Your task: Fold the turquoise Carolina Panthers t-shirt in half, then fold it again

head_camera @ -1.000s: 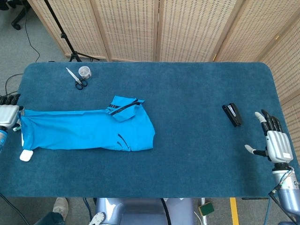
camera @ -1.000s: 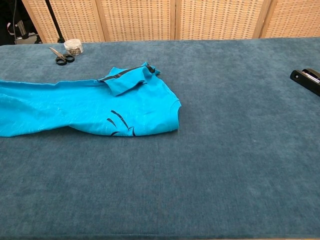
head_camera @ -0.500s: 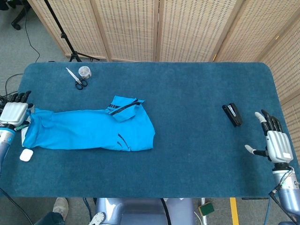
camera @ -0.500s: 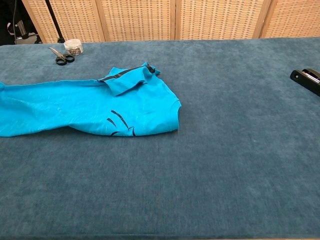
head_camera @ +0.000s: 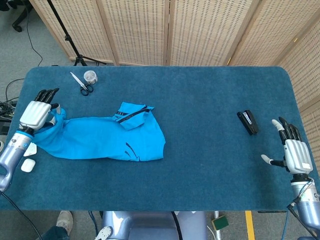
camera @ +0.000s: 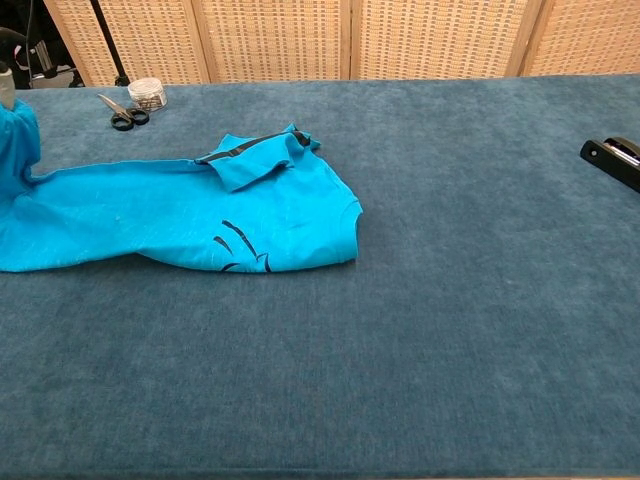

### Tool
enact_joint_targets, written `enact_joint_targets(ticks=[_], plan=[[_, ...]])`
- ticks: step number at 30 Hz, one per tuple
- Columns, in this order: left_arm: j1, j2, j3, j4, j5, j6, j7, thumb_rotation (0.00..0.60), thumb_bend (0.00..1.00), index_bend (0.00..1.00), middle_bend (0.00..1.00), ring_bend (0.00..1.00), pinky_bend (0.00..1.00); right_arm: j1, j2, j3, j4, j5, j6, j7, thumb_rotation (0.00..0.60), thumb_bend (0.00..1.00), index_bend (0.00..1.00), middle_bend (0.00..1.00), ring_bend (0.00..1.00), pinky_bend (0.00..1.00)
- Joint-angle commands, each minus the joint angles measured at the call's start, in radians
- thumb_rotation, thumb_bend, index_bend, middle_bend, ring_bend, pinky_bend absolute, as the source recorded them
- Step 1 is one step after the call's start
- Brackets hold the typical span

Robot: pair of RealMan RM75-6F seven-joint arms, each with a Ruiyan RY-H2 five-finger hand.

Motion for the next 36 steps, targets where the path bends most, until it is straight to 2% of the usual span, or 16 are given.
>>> enact_joint_targets(ticks=[1,8,13,16,25,36], plan=[[-0.032,0.04,-0.024,-0.136,0.001,0.047,0.081,0.6,0.52,0.74,0.0,0.0,0.0,-0.001,0.002,0.0,-0.002,-0.002,0.0,0.003,0.6,0.0,0.0,0.0,0.0,0.0],[-0.069,0.1,-0.08,-0.4,-0.026,0.072,0.232,0.6,0.52,0.74,0.0,0.0,0.0,-0.004,0.01,0.001,-0.008,-0.006,0.006,0.017,0.6,0.0,0.0,0.0,0.0,0.0],[-0.103,0.127,-0.125,-0.585,-0.055,0.055,0.377,0.6,0.52,0.74,0.0,0.0,0.0,-0.005,0.016,0.0,-0.012,-0.012,0.007,0.029,0.6,0.0,0.0,0.0,0.0,0.0],[-0.124,0.126,-0.15,-0.659,-0.081,0.031,0.464,0.6,0.52,0.74,0.0,0.0,0.0,-0.005,0.02,0.0,-0.015,-0.015,0.008,0.035,0.6,0.0,0.0,0.0,0.0,0.0],[-0.206,0.054,-0.198,-0.736,-0.141,-0.068,0.614,0.6,0.52,0.74,0.0,0.0,0.0,-0.005,0.025,-0.003,-0.02,-0.02,0.006,0.047,0.6,0.0,0.0,0.0,0.0,0.0],[-0.284,-0.062,-0.229,-0.704,-0.215,-0.158,0.749,0.6,0.52,0.74,0.0,0.0,0.0,-0.003,0.029,-0.001,-0.015,-0.013,-0.003,0.061,0.6,0.0,0.0,0.0,0.0,0.0]])
